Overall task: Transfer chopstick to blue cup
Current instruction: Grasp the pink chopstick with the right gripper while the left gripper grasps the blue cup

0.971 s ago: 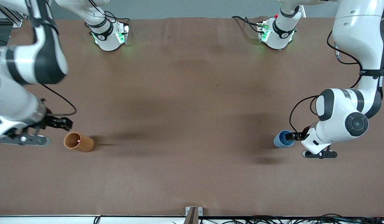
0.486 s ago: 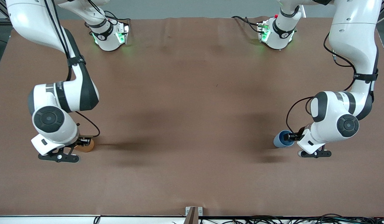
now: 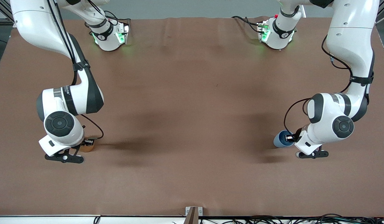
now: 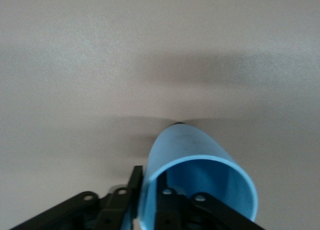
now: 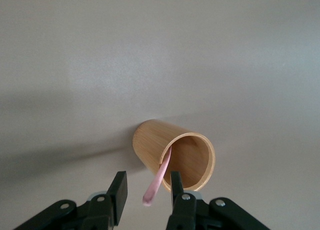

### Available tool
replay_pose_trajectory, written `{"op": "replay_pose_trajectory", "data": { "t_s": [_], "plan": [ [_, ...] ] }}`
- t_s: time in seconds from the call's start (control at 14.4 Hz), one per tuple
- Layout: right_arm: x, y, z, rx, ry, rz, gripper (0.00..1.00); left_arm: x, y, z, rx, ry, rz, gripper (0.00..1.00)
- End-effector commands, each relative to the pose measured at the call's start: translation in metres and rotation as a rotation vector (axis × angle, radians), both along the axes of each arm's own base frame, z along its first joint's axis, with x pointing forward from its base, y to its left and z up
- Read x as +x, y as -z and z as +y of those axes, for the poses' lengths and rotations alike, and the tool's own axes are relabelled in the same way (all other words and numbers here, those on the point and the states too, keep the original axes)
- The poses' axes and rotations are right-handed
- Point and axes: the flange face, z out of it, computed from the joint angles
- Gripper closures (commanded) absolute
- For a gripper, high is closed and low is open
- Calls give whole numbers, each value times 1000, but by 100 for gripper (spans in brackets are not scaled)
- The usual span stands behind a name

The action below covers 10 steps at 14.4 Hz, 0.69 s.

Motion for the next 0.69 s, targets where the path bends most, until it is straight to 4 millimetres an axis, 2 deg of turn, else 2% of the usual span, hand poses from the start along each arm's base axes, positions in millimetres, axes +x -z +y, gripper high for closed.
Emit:
{"op": "replay_pose_trajectory", "data": {
  "t_s": [0.0, 0.07, 0.21, 0.35, 0.62],
  "plan": [
    [-8, 4, 5, -45, 31, 5, 61, -1, -37, -7, 16, 26, -41, 100],
    [-9, 4, 5, -49, 42, 10, 63, -2, -58, -15, 13, 20, -60, 100],
    [-11, 5, 4, -58, 66, 17, 66, -14, -91, -51, 1, -44, -50, 100],
    [-10, 5, 3, -59, 68, 12, 71, -30, -113, -105, -24, -124, -35, 100],
    [-6, 1, 2, -84, 63, -25, 72, -71, -125, -224, -53, -242, -17, 100]
  ]
}}
